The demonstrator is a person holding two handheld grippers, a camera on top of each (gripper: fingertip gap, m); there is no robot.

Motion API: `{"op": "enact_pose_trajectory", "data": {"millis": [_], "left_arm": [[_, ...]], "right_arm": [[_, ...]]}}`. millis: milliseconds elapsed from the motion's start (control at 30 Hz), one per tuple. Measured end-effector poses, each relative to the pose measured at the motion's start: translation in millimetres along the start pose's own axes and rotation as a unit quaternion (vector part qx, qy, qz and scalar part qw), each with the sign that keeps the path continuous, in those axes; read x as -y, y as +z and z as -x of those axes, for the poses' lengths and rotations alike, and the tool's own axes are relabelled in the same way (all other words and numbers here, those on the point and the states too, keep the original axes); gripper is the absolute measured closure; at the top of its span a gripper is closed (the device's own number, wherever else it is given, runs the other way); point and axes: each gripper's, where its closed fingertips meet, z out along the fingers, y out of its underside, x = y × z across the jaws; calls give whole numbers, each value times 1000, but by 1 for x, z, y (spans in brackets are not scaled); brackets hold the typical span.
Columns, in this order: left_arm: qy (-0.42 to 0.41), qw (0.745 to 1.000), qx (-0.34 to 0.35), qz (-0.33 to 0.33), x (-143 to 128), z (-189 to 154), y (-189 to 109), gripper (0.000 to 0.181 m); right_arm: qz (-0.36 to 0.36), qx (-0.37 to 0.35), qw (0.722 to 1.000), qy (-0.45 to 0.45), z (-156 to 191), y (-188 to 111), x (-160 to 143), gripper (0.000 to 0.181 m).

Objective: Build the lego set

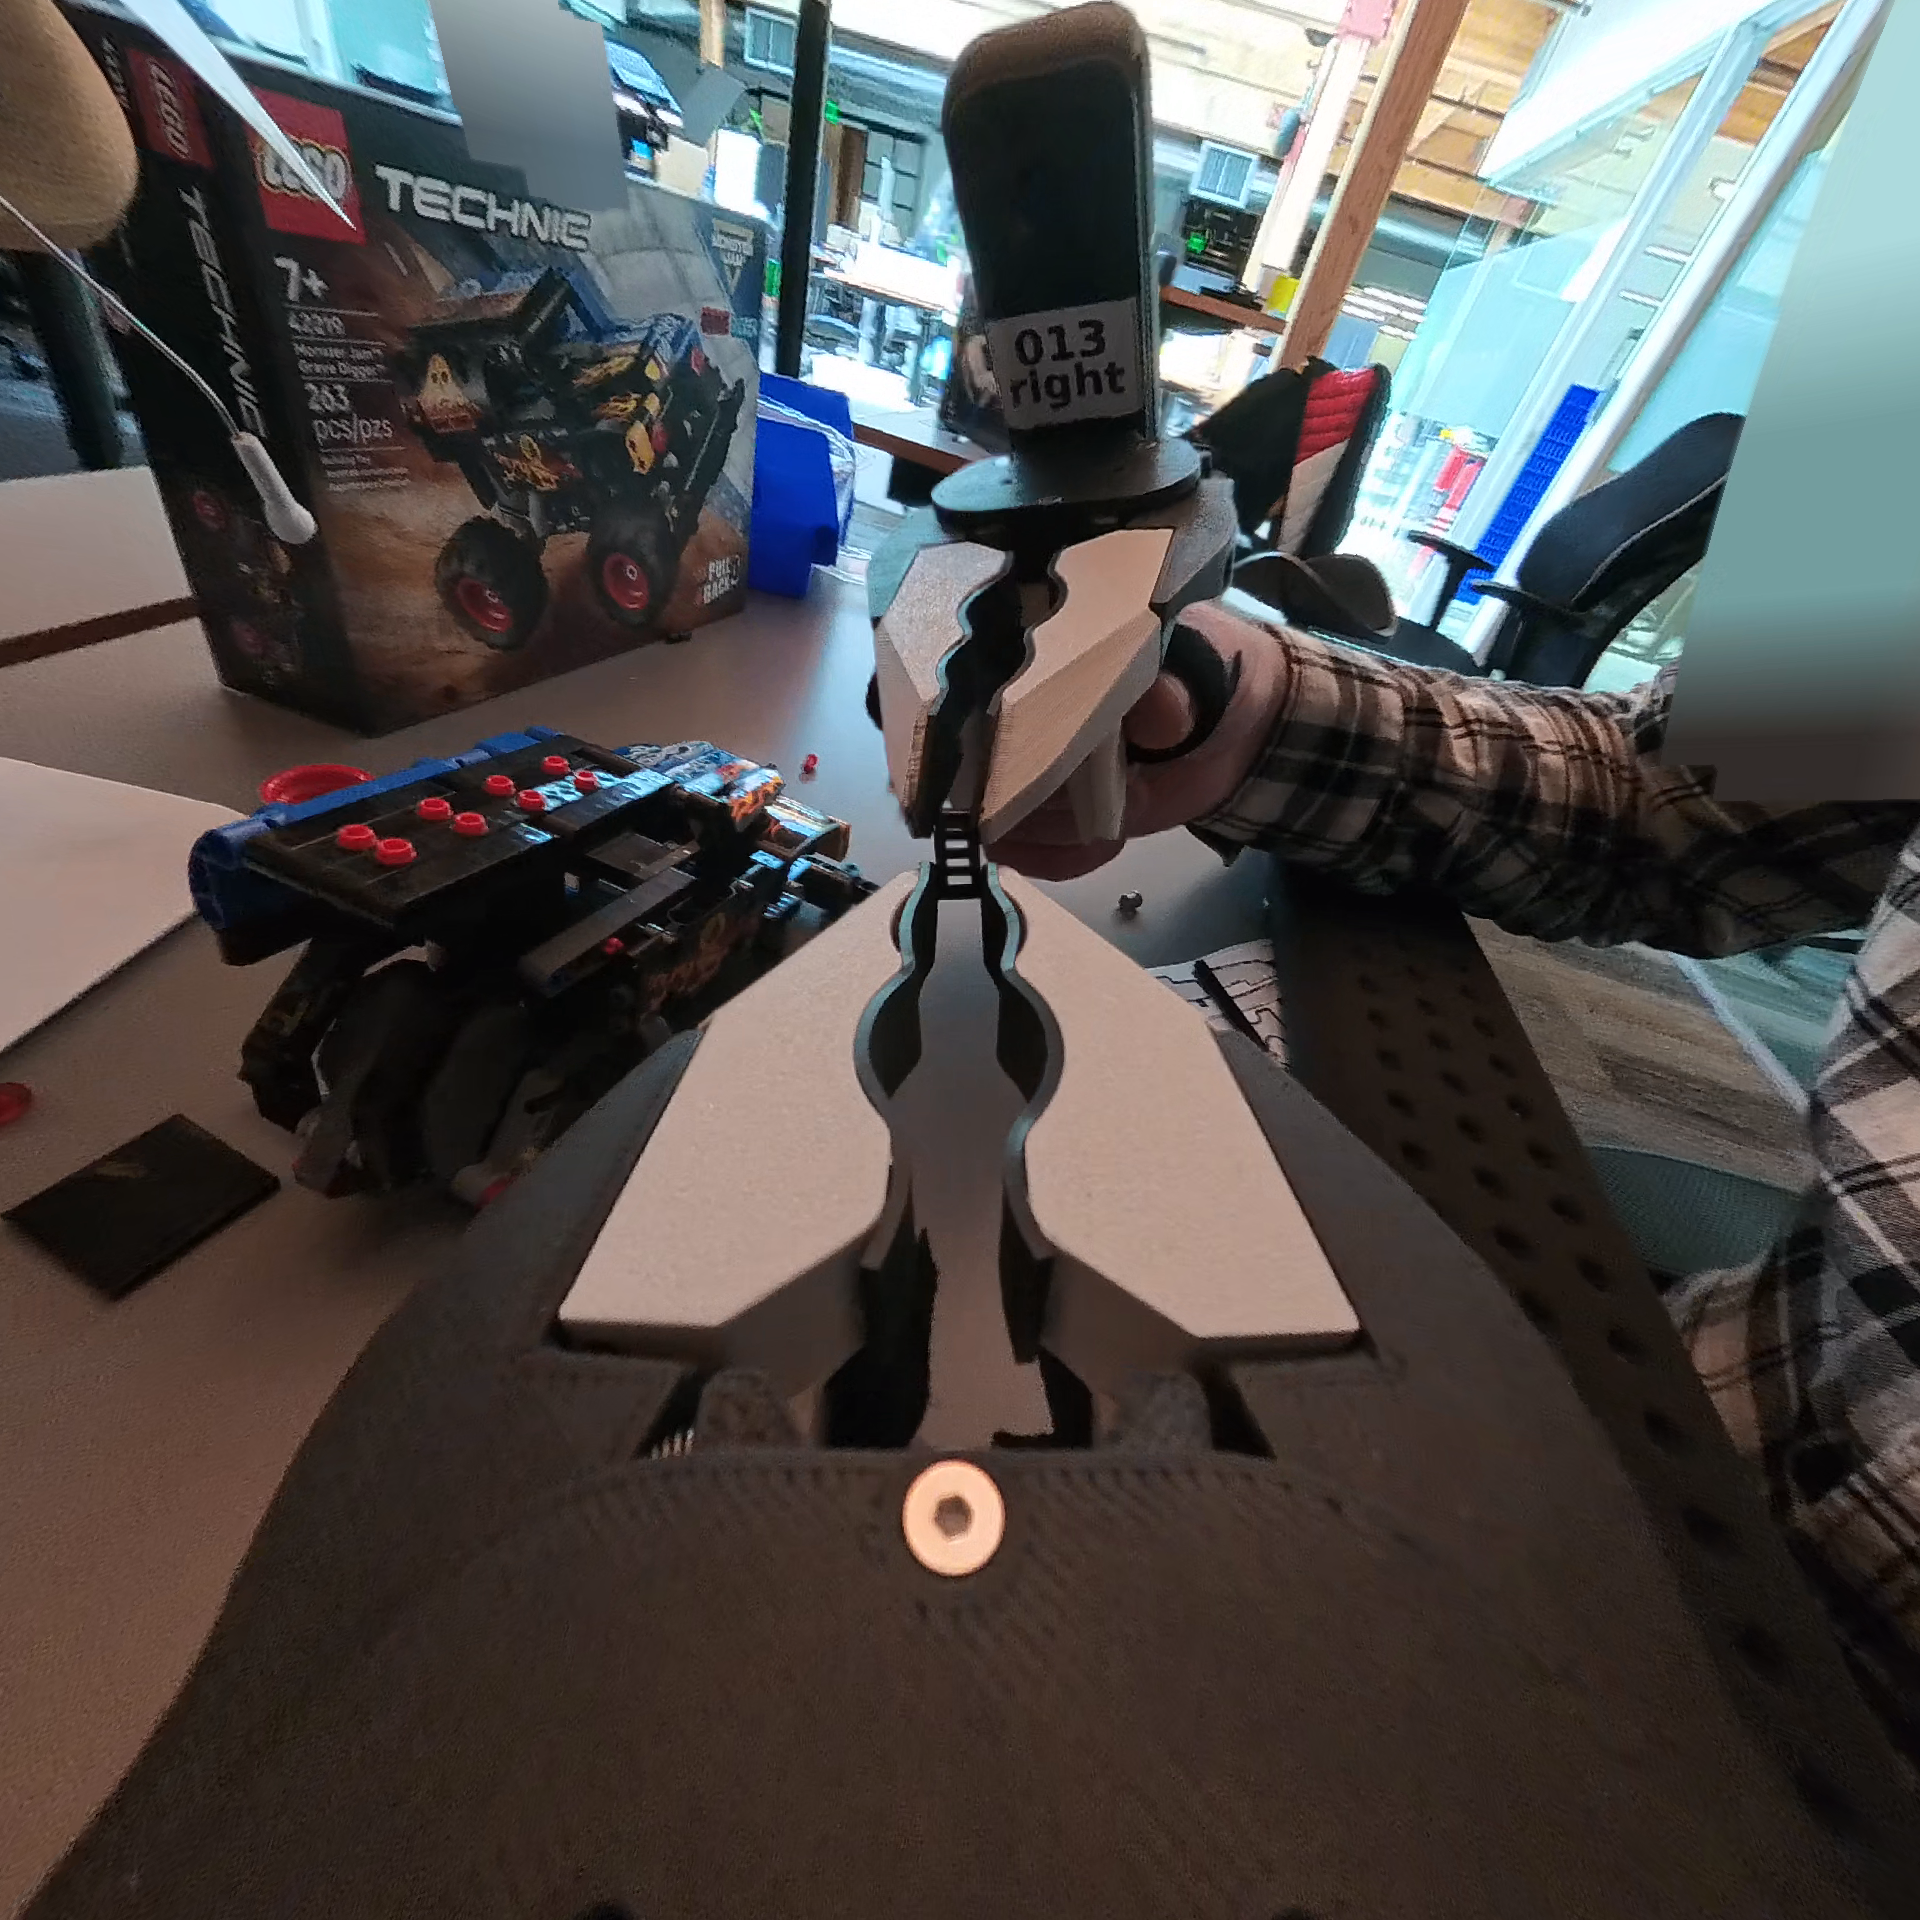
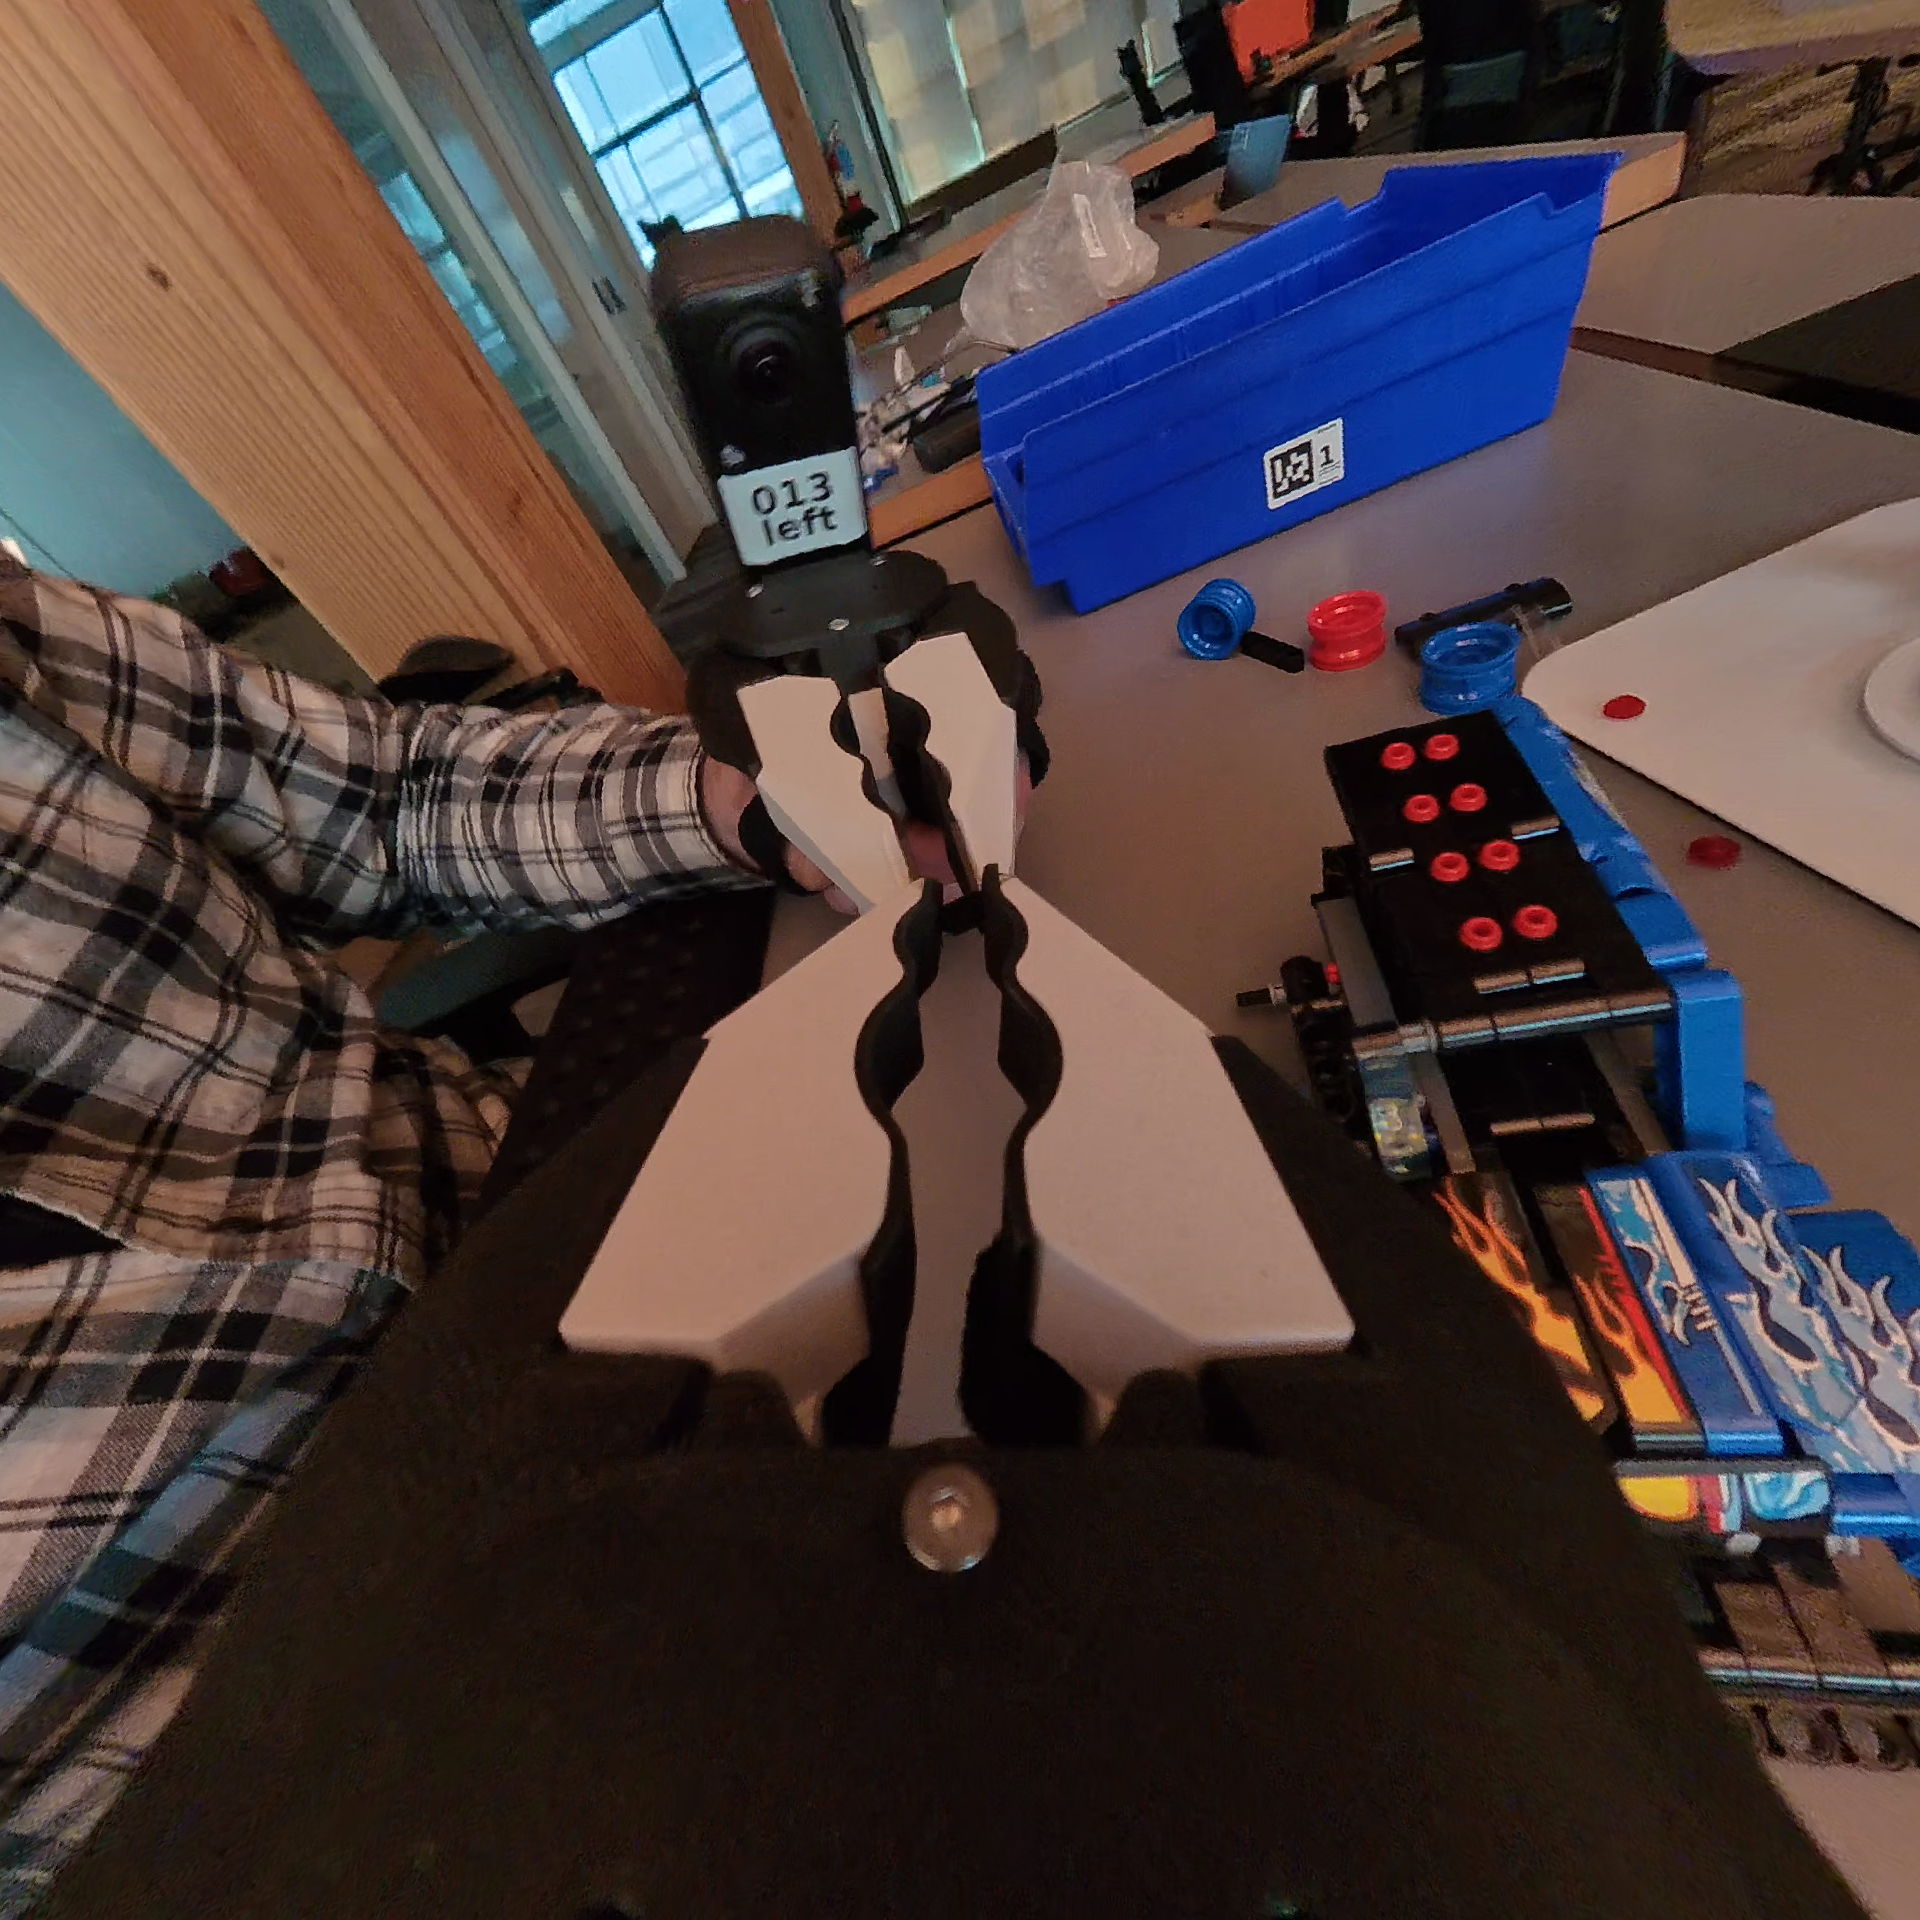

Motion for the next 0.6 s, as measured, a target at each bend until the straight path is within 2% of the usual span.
{"op": "enact_pose_trajectory", "data": {"millis": [133,233,333,433,600], "left_arm": [[80,993,85,3,5,14,-3,170],[204,962,180,15,14,22,-7,168],[293,931,207,65,6,15,2,169],[322,910,243,94,3,21,5,174],[327,900,265,114,0,27,4,178]], "right_arm": [[-17,-18,999,39,-11,-4,4,175],[-15,-31,998,60,-17,-3,1,175],[-14,-37,997,72,-19,0,-1,175],[-13,-48,996,77,-22,1,-3,176],[-13,-65,994,84,-27,2,-5,176]]}}
